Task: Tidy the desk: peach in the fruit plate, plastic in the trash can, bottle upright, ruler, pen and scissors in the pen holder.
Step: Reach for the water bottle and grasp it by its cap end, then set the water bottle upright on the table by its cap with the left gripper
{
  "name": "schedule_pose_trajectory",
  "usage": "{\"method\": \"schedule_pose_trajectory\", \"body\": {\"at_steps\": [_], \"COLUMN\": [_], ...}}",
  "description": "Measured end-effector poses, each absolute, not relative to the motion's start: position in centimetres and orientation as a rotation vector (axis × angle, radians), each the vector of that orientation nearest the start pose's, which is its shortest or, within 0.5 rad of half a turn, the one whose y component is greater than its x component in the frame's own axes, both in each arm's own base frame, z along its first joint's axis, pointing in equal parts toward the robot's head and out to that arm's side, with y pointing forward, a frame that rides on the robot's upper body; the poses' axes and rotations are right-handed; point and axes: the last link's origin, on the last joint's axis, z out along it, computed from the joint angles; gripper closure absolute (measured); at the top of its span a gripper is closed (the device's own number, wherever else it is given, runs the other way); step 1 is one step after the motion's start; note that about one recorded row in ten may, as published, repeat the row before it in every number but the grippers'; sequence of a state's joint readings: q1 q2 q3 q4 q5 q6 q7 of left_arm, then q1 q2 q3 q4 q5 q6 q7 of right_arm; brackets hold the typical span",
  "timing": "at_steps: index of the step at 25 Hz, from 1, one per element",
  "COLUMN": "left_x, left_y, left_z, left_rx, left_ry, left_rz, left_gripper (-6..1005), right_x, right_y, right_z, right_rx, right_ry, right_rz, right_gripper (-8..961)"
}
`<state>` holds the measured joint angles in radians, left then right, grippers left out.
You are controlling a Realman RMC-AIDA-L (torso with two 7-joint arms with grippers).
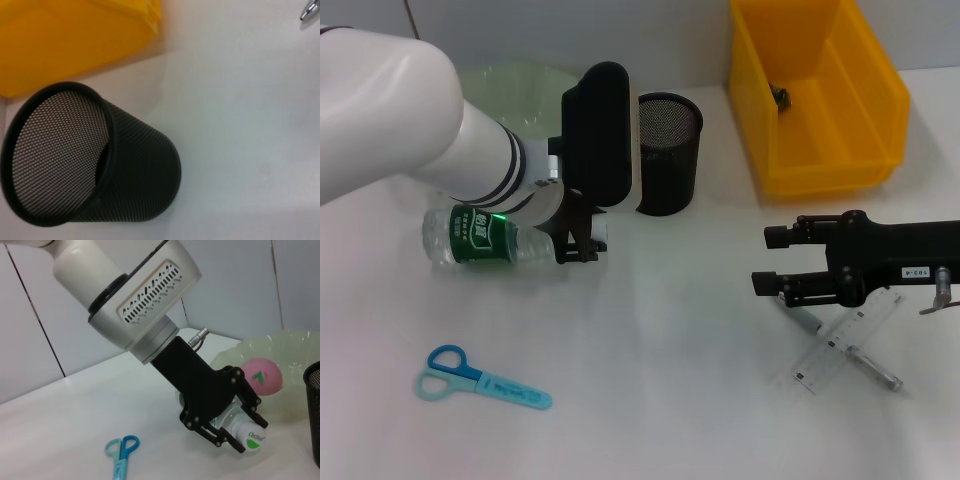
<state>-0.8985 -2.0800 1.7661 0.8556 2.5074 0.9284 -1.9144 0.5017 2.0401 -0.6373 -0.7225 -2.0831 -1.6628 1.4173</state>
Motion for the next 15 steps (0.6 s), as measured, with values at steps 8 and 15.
{"method": "schedule_pose_trajectory", "body": {"at_steps": [8, 15], "left_x": [-13.2, -13.1], "left_y": [40.3, 40.1], "left_z": [-8.8, -6.4], "left_rx": [-2.702, -2.704], "left_ry": [0.284, 0.112], "left_rz": [0.568, 0.475], "left_gripper": [568, 568], "right_x": [27.7, 27.5], "right_y": [31.9, 32.2], "right_z": [2.7, 2.7], "right_rx": [-2.766, -2.763], "right_ry": [0.634, 0.625], "right_rz": [0.632, 0.630], "right_gripper": [212, 213]}}
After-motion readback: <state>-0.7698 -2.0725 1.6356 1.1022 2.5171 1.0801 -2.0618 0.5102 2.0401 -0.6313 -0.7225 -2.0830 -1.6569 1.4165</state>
